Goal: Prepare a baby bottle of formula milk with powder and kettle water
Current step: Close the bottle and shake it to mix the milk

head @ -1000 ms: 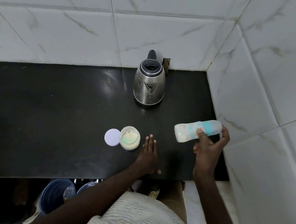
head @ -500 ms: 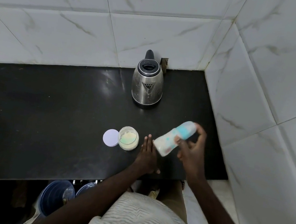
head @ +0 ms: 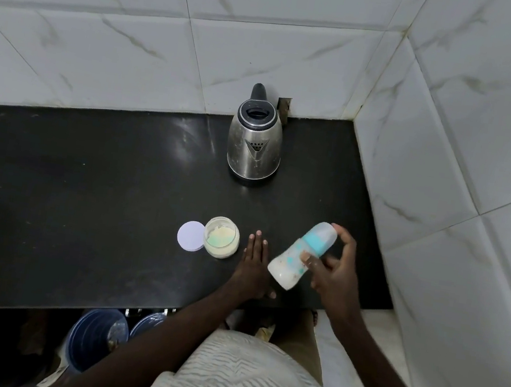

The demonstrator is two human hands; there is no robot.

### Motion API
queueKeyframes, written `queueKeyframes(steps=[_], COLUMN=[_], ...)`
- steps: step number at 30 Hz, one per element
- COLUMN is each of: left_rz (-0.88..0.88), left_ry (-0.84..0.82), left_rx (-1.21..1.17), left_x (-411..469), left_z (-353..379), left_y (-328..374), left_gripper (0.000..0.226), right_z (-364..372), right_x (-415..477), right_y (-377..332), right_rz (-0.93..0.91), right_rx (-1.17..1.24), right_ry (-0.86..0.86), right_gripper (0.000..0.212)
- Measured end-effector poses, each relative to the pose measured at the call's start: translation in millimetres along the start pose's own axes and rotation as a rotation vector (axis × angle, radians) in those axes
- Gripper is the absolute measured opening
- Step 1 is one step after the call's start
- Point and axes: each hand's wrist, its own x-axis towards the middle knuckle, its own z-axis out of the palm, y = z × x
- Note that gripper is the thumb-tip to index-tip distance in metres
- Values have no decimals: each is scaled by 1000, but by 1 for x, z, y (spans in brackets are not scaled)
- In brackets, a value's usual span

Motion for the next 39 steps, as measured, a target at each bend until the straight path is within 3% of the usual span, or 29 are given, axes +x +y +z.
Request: queueKeyframes(steps=[2, 5, 7, 12, 14, 18, 20, 23, 25, 32, 34, 37, 39], left_rz=[-2, -23, -23, -5, -15, -14, -11, 12, 20, -16, -20, 31, 40], left_ry=[-3, -1, -3, -20, -6, 4, 8, 15, 18, 27, 23, 78, 79], left_rx=[6, 9, 28, 40, 41, 54, 53, 34, 13, 50, 39, -34, -52], left_x=[0, 3, 2, 3, 3, 3, 5, 4, 3, 5, 7, 9, 7], left_z=[-2, 3, 5, 2, 3, 5, 6, 6, 4, 7, 10, 10, 9], left_y=[1, 2, 1, 1, 0, 2, 0, -5, -4, 0, -2, -5, -5], left_gripper=[136, 137, 136, 136, 136, 135, 136, 136, 135, 135, 138, 137, 137], right_z=[-4, -9, -8, -5, -9, -9, -2, 6, 5, 10, 24, 39, 38], right_x=[4, 21, 23, -3, 1, 14, 8, -6, -4, 31, 22, 1, -1], right_y=[-4, -27, -34, -4, -7, -25, -23, -3, -4, -44, -39, -20, -19], right_rz=[-29, -45, -52, -21, -38, -25, -24, -29, -61, -98, -80, -33, -27], right_rx=[12, 203, 229, 30, 51, 235, 184, -25, -70, 278, 243, 121, 101], right_ry=[60, 358, 422, 62, 116, 417, 301, -5, -49, 439, 364, 89, 62], right_gripper=[73, 64, 63, 72, 71, 65, 66, 74, 77, 64, 65, 72, 73])
